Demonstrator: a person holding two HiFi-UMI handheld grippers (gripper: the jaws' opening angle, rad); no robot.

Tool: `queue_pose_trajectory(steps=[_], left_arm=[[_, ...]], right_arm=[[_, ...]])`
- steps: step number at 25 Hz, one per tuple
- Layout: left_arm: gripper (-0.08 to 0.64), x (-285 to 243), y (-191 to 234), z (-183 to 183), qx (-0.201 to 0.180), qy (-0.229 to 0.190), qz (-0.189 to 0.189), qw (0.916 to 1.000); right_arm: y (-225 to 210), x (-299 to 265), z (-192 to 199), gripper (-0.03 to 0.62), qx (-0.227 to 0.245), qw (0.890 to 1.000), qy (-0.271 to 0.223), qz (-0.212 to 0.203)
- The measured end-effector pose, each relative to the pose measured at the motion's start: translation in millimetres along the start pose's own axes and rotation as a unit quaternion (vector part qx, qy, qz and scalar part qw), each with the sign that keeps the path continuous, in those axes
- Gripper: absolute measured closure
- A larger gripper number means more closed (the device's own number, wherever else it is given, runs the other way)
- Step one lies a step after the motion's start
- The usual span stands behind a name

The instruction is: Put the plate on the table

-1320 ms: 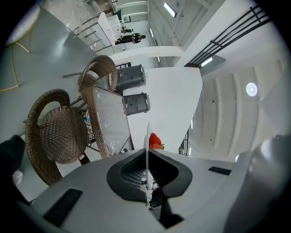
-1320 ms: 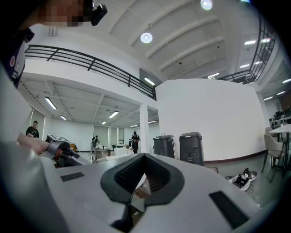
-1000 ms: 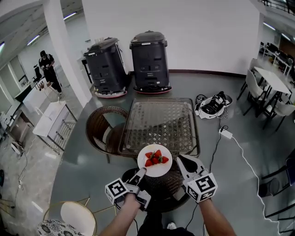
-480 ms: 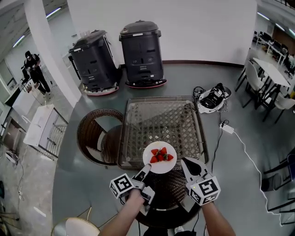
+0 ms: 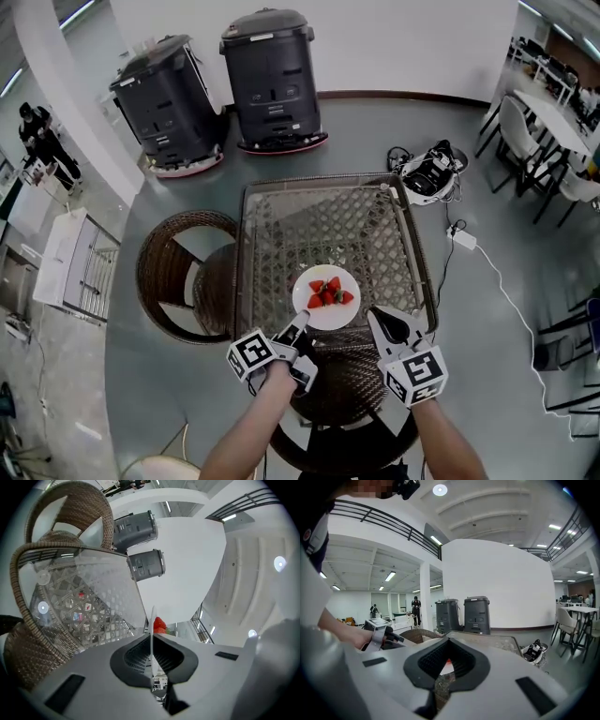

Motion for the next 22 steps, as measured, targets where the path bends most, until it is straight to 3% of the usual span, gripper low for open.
queue_pose_trajectory(steps=[9, 22], left_arm=[[0.543, -61.1, 52.7, -8.1, 0.02, 0.016, -0.029, 0.9992], [0.545, -98.0, 98.0, -4.8, 0.042, 0.032, -0.07, 0.9961]], right_arm=[[-21.8, -37.8, 39.1, 0.588, -0.014, 0.999, 0.036, 0.013], [-32.9, -59.0, 71.2, 0.588, -0.036, 0.997, 0.061, 0.03]])
Point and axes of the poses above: the fingertips, and each gripper's own axes: x backward along the fingers, y to its left, z out of its underside, the point moved 10 cm from there along x, backward along the fingers, and after that the axes turned 12 degrees about -y, right-handed, at the moved point
